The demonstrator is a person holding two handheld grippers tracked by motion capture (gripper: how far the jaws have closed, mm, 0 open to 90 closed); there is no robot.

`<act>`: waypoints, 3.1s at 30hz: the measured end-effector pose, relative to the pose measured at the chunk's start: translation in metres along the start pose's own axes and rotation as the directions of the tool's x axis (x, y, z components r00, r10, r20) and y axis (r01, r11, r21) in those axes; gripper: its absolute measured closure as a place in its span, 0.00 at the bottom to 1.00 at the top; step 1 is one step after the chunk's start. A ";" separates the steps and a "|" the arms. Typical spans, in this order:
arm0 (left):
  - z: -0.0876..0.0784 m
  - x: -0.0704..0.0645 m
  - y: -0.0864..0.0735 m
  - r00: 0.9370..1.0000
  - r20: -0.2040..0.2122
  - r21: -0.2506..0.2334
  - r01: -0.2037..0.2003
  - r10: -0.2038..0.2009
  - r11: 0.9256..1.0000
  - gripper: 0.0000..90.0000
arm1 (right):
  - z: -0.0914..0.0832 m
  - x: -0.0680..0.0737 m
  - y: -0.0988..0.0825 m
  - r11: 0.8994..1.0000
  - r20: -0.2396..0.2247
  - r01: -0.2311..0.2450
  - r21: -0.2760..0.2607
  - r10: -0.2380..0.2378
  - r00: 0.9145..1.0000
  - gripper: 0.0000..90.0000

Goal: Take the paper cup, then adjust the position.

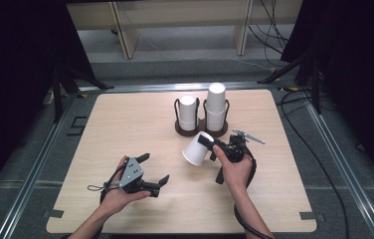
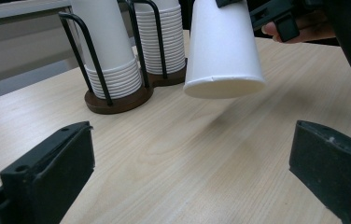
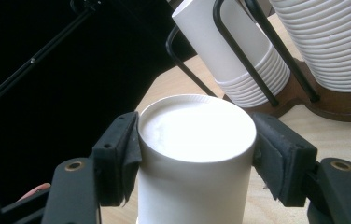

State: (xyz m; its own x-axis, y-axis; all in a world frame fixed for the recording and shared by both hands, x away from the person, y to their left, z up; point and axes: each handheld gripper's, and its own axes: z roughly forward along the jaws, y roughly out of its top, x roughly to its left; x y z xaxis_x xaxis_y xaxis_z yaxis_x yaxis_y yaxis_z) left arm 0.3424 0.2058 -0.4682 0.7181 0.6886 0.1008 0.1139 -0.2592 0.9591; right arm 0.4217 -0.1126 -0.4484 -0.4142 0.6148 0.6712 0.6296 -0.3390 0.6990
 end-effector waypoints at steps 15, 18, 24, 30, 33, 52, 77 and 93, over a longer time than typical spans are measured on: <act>0.020 -0.011 0.005 0.999 0.041 -0.006 -0.020 0.020 1.000 0.00 | 0.007 -0.002 -0.007 0.999 -0.020 -0.036 0.011 0.036 0.999 0.40; 0.024 -0.013 0.007 0.999 0.048 -0.006 -0.025 0.025 1.000 0.00 | 0.007 -0.003 -0.007 0.999 -0.001 -0.029 0.017 0.029 1.000 0.40; 0.028 -0.014 0.010 0.998 0.055 -0.012 -0.030 0.030 0.999 0.00 | 0.005 -0.001 -0.008 0.999 -0.014 -0.045 0.018 0.045 0.999 0.40; 0.032 -0.015 0.014 0.998 0.052 -0.029 -0.031 0.032 0.999 0.00 | 0.004 -0.001 -0.008 0.999 -0.016 -0.039 0.001 0.039 0.999 0.40; 0.036 -0.015 0.014 0.998 0.056 -0.018 -0.029 0.030 0.999 0.00 | 0.004 -0.002 -0.008 0.999 -0.012 -0.042 -0.003 0.042 0.999 0.40; 0.065 -0.022 0.018 0.994 0.103 -0.020 -0.039 0.041 0.999 0.00 | -0.001 -0.006 -0.005 0.993 -0.021 -0.121 -0.008 0.121 0.992 0.40; 0.106 -0.019 0.017 0.990 0.139 -0.018 0.031 -0.028 0.999 0.03 | -0.003 -0.005 0.001 0.973 -0.056 -0.232 -0.003 0.231 0.971 0.40; 0.111 -0.019 0.016 0.991 0.132 -0.025 0.038 -0.034 0.999 0.10 | -0.004 -0.008 0.003 0.974 -0.059 -0.222 -0.041 0.220 0.974 0.40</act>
State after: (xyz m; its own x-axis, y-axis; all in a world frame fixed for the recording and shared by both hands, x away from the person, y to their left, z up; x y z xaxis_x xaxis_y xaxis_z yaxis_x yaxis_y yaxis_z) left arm 0.4065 0.1129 -0.4845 0.7980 0.6018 0.0322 0.1239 -0.2160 0.9685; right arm 0.4240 -0.1216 -0.4512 -0.3041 0.4820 0.8217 0.6781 -0.4963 0.5421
